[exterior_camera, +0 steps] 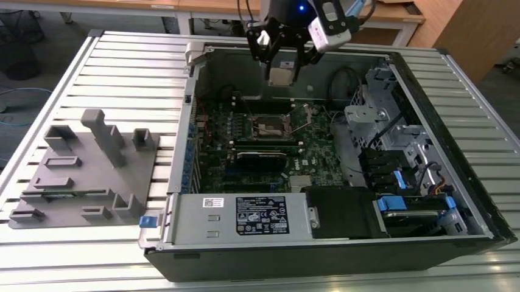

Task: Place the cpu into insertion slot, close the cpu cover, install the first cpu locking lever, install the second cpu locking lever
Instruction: 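Place the cpu into insertion slot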

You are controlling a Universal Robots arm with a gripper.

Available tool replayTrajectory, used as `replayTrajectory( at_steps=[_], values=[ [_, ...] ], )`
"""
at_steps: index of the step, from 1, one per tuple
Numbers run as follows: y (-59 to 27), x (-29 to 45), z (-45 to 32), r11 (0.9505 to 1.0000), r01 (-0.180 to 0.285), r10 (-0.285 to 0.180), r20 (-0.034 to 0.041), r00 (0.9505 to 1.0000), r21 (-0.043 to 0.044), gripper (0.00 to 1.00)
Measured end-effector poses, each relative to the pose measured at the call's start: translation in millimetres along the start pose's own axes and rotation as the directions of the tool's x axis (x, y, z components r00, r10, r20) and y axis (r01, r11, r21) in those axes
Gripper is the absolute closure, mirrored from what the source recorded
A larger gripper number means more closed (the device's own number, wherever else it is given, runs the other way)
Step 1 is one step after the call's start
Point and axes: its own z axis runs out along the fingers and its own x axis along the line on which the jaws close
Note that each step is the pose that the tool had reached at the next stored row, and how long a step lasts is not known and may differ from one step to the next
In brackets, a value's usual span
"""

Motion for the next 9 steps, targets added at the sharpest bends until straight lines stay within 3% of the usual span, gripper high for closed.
replayTrajectory(
  at_steps=[9],
  values=[
    [-0.6, -0.1, 6.3, 1.0000, 0.000, 0.000, 0.0000, 1.0000, 0.0001, 0.46]
  ],
)
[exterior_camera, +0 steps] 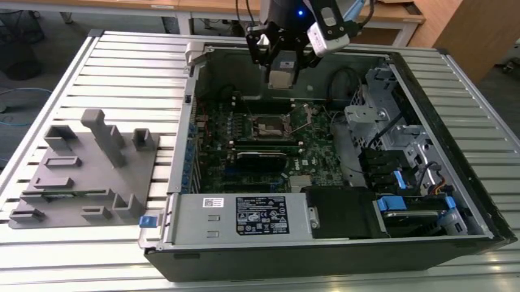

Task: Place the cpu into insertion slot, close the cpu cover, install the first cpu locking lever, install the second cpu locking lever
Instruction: 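Place the cpu into insertion slot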

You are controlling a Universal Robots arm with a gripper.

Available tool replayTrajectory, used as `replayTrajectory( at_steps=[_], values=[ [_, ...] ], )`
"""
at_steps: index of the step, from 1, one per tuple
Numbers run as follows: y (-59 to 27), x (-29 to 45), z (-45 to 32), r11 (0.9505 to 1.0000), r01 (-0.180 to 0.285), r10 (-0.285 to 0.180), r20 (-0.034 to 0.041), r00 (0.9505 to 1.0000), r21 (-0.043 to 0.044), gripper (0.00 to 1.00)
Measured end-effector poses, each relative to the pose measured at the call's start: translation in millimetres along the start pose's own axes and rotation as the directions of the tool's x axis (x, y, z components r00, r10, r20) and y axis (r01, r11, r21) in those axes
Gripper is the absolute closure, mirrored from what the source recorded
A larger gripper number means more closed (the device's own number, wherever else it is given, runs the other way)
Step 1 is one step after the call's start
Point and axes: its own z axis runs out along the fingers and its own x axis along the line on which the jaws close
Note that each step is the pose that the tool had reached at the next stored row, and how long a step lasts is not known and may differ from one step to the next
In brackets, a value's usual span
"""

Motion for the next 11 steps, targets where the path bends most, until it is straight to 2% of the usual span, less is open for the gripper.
replayTrajectory(
  at_steps=[11],
  values=[
    [-0.4, 0.0, 4.1, 1.0000, 0.000, 0.000, 0.0000, 1.0000, 0.0000, 0.46]
  ],
)
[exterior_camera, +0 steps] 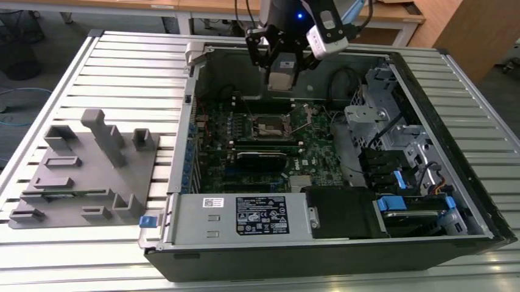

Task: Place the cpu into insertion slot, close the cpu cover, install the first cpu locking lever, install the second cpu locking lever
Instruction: 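Place the cpu into insertion slot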

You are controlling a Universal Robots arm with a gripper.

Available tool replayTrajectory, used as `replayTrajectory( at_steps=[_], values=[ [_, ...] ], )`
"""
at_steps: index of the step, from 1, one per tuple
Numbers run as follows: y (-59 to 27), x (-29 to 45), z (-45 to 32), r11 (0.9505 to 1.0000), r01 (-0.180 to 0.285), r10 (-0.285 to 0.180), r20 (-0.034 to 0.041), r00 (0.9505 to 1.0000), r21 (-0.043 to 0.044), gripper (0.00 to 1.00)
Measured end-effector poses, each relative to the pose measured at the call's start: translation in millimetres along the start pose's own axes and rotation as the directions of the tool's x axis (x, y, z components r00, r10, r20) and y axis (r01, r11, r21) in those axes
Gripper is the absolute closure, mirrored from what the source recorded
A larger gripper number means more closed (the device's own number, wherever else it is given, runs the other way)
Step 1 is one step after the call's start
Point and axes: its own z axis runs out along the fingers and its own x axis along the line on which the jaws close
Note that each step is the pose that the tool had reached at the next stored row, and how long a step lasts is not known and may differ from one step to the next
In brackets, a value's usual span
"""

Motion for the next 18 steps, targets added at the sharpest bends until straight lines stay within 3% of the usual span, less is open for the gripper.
replayTrajectory(
  at_steps=[18],
  values=[
    [-0.6, -0.1, 7.1, 1.0000, 0.000, 0.000, 0.0001, 1.0000, -0.0001, 0.46]
  ],
)
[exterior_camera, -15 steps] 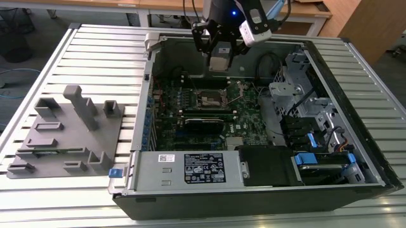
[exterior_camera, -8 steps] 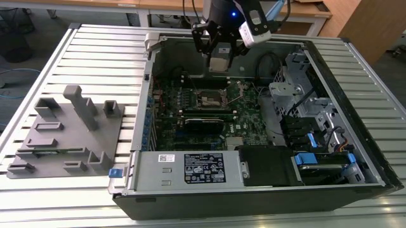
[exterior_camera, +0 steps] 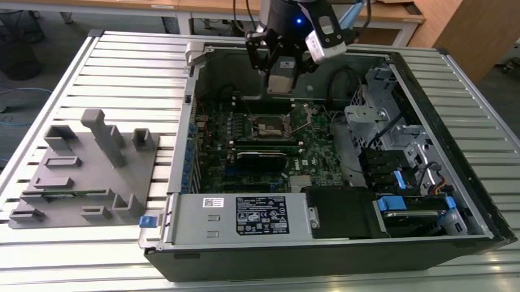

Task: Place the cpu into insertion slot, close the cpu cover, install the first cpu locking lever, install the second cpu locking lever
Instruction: 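Place the cpu into insertion slot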

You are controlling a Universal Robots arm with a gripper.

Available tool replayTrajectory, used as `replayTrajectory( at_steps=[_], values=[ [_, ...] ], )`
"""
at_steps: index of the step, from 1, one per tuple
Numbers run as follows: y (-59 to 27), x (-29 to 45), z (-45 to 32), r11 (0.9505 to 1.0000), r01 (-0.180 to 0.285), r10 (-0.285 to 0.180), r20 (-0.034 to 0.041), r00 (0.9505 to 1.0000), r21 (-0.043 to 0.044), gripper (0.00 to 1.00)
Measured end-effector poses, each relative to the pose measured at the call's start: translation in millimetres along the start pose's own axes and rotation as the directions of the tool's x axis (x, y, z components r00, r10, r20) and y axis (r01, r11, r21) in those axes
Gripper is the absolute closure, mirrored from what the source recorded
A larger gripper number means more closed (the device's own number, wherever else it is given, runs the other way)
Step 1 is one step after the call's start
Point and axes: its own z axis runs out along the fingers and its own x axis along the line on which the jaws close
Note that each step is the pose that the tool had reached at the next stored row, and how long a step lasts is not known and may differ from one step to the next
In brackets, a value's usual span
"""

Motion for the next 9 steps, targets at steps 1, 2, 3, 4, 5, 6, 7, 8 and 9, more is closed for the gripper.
replayTrajectory(
  at_steps=[1, 2, 3, 4, 5, 6, 7, 8, 9],
  values=[
    [-0.1, 0.0, 0.5, 1.0000, 0.000, 0.000, 0.0000, 1.0000, 0.0001, 0.46],
    [-0.1, 0.0, 1.2, 1.0000, 0.000, 0.000, 0.0000, 1.0000, 0.0000, 0.46],
    [-0.2, 0.0, 1.7, 1.0000, 0.000, 0.000, 0.0000, 1.0000, 0.0000, 0.46],
    [-0.2, 0.0, 2.3, 1.0000, 0.000, 0.000, 0.0000, 1.0000, 0.0000, 0.46],
    [-0.3, 0.0, 2.9, 1.0000, 0.000, 0.000, 0.0000, 1.0000, 0.0000, 0.46],
    [-0.3, 0.0, 3.4, 1.0000, 0.000, 0.000, 0.0000, 1.0000, 0.0000, 0.46],
    [-0.4, 0.0, 4.0, 1.0000, 0.000, 0.000, 0.0000, 1.0000, 0.0000, 0.46],
    [-0.4, -0.1, 4.5, 1.0000, 0.000, 0.000, 0.0000, 1.0000, 0.0000, 0.46],
    [-0.5, -0.1, 5.0, 1.0000, 0.000, 0.000, -0.0001, 1.0000, 0.0001, 0.46]
  ],
)
